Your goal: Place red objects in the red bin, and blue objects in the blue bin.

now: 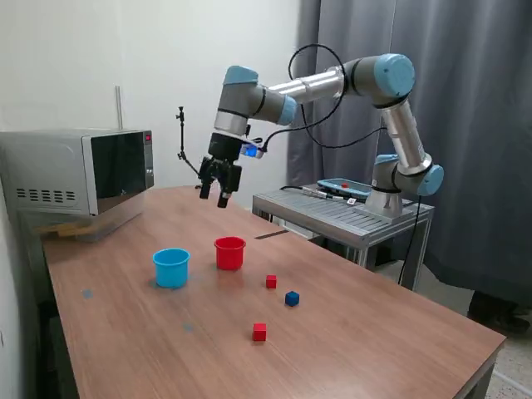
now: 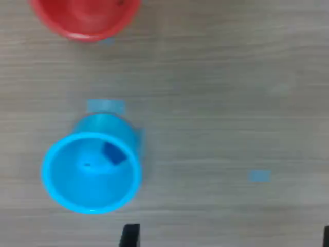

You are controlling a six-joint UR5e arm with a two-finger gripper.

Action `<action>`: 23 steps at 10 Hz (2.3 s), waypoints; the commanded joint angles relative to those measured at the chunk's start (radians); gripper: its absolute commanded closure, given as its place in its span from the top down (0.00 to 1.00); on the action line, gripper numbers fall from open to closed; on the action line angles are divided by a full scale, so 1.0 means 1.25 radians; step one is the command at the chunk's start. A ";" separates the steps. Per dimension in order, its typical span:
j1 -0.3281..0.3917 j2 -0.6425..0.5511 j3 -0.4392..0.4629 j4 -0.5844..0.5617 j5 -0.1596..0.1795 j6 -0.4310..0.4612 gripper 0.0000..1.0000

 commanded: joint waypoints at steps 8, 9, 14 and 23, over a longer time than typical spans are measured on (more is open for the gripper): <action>0.181 -0.119 0.124 0.082 0.080 0.068 1.00; 0.182 -0.120 0.150 0.107 0.087 0.042 1.00; 0.193 -0.122 0.223 0.135 0.147 0.028 1.00; 0.163 -0.050 0.215 0.161 0.201 0.019 1.00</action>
